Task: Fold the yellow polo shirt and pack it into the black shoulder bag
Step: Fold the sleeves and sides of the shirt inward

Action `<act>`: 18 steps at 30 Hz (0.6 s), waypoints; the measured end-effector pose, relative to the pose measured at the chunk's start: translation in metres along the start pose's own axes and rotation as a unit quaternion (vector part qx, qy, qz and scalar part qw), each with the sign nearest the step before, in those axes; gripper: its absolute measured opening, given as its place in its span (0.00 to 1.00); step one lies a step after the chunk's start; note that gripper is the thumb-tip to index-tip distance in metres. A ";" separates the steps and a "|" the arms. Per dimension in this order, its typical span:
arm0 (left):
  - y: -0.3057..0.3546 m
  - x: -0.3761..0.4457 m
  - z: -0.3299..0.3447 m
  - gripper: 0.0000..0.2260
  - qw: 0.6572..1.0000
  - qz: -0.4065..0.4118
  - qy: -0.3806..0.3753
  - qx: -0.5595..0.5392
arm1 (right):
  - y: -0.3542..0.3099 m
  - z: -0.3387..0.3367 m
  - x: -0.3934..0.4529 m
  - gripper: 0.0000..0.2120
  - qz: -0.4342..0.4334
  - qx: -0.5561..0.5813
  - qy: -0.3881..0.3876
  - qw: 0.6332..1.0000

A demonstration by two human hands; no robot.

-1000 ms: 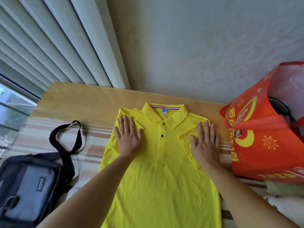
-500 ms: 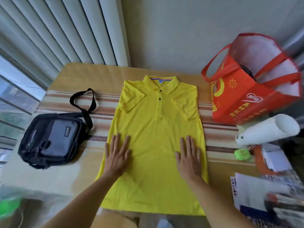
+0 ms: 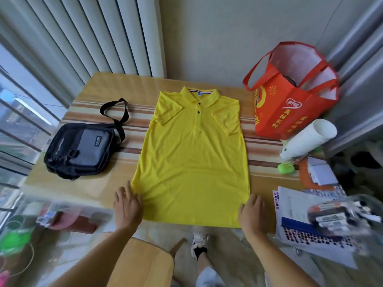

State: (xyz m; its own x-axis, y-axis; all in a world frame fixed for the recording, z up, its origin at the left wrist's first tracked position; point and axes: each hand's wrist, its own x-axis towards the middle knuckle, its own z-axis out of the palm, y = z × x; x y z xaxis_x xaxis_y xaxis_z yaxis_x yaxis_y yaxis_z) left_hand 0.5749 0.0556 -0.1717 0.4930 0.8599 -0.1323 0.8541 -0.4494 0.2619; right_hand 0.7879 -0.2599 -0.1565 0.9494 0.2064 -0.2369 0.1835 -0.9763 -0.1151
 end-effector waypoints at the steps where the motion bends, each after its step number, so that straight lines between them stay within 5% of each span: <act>1: 0.006 -0.001 -0.003 0.21 1.000 -0.021 0.010 0.005 | -0.003 -0.003 -0.001 0.17 0.033 0.031 -0.017 0.999; 4: 0.015 -0.003 -0.015 0.17 0.992 -0.092 -0.071 0.050 | -0.006 -0.010 -0.001 0.16 0.117 0.088 -0.058 0.988; 6: 0.015 -0.004 -0.023 0.20 0.976 -0.160 -0.131 0.072 | -0.003 -0.011 0.000 0.14 0.115 0.092 -0.085 0.985; 9: 0.007 -0.001 -0.031 0.18 0.975 -0.152 -0.150 0.061 | 0.003 -0.015 -0.002 0.07 0.083 0.128 -0.068 0.986; 15: 0.010 0.018 -0.058 0.20 0.944 -0.160 -0.259 -0.127 | 0.011 -0.032 -0.007 0.14 0.047 0.257 -0.032 0.965; 18: 0.024 0.031 -0.078 0.13 0.929 -0.123 -0.251 -0.243 | 0.001 -0.041 0.010 0.13 -0.011 0.292 -0.044 0.955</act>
State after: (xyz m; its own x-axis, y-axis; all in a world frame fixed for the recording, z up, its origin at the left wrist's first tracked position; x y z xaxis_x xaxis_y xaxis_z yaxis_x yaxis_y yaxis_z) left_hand 0.5974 0.0904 -0.0953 0.4119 0.6456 -0.6431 0.8361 0.0129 0.5485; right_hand 0.8079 -0.2614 -0.1192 0.9171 0.2563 -0.3055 0.0056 -0.7743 -0.6328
